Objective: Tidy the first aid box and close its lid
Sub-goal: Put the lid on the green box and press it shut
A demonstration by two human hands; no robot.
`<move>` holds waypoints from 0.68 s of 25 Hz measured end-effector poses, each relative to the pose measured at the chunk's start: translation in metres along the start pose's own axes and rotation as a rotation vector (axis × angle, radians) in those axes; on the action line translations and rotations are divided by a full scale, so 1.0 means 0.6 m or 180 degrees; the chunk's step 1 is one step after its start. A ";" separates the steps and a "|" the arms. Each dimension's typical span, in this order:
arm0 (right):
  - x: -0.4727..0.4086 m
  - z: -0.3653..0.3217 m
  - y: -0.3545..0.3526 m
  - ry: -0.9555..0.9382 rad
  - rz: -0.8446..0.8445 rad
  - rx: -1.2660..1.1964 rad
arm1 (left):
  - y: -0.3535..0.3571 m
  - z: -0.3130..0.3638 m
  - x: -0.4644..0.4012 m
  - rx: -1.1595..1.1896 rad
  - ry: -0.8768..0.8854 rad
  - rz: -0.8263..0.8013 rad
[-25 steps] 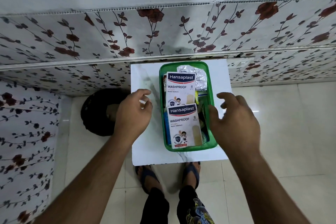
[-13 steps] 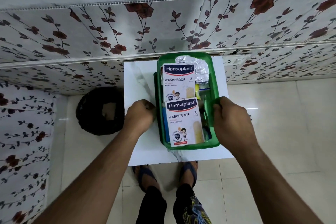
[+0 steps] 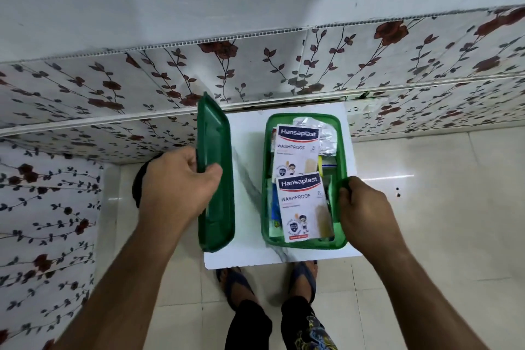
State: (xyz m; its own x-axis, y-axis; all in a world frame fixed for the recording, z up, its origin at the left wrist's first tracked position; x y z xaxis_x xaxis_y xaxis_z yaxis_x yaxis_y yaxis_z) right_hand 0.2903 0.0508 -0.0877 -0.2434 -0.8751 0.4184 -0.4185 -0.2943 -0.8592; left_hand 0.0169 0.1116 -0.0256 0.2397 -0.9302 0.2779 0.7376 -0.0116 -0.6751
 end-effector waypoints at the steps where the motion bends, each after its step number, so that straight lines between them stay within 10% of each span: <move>1: 0.001 -0.016 0.012 -0.0064 -0.0034 -0.0037 | -0.010 0.022 0.007 -0.0154 0.0144 0.0061; 17: -0.003 -0.001 0.016 0.0405 -0.0154 -0.1868 | 0.155 0.090 0.091 -0.1357 0.1327 -0.0002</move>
State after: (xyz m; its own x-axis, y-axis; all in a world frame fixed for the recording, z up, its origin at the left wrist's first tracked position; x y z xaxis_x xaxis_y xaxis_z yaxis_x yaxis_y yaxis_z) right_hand 0.2860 0.0498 -0.0967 -0.2996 -0.8025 0.5160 -0.8359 -0.0398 -0.5474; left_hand 0.1327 0.0796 -0.0366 -0.0924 -0.9947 0.0447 0.3986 -0.0781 -0.9138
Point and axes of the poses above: each hand's wrist, its own x-axis away from the middle knuckle, its own y-axis out of the palm, z = x × y, the point moved 4 cm from there along -x, towards the middle knuckle, and after that the axes turned 11 degrees about x, right-handed, at the moved point
